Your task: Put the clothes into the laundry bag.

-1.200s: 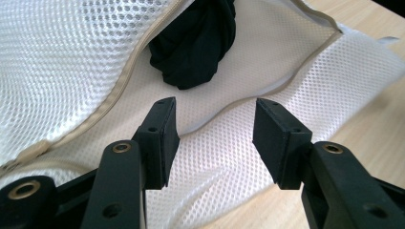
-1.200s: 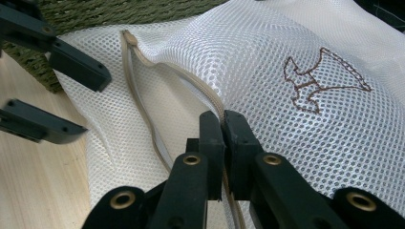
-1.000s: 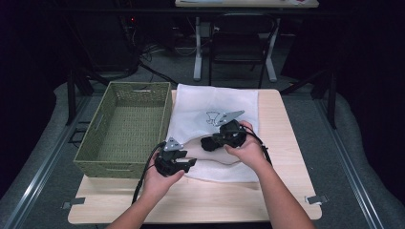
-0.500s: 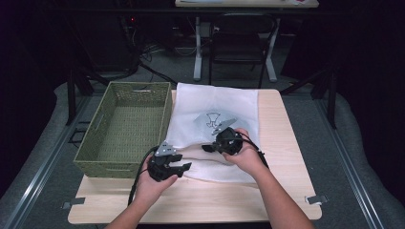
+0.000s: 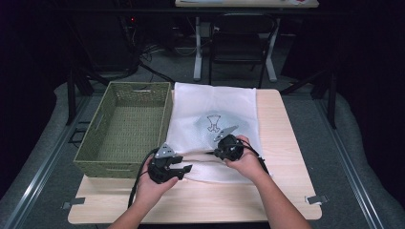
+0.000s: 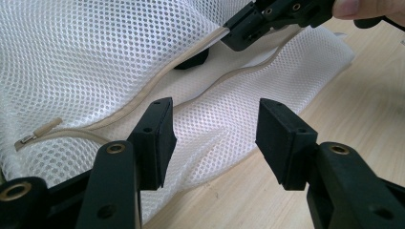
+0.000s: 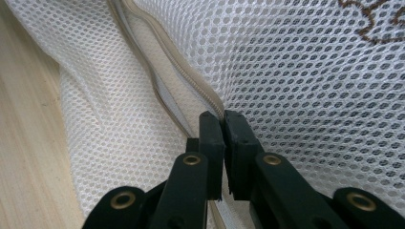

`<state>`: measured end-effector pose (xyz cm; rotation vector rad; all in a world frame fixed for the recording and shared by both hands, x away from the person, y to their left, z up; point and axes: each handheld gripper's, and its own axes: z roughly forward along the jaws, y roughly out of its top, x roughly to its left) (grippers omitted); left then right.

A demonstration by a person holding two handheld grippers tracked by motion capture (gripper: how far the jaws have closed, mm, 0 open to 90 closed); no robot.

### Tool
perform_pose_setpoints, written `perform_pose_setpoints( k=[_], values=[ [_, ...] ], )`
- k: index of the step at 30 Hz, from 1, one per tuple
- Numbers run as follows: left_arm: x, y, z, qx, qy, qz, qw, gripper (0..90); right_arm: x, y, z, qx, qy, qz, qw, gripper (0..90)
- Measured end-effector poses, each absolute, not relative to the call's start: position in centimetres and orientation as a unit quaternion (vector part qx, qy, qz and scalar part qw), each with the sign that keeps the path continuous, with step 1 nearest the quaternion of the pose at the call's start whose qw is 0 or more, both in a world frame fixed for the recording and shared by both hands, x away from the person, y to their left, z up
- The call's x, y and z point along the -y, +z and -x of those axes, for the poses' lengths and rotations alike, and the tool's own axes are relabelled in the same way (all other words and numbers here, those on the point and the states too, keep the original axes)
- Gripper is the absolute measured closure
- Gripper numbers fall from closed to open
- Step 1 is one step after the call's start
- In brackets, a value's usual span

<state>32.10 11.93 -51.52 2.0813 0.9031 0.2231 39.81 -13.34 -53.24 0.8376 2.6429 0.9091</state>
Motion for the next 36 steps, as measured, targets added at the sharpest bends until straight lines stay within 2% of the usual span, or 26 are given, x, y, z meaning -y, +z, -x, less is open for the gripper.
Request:
perform_pose_setpoints(
  k=[36],
  values=[
    [-12.9,-51.0,-32.1,-0.366,0.099,-0.823,0.423,46.9,13.7,-56.6,-39.9,-0.903,0.296,-0.298,0.092,84.7]
  ],
)
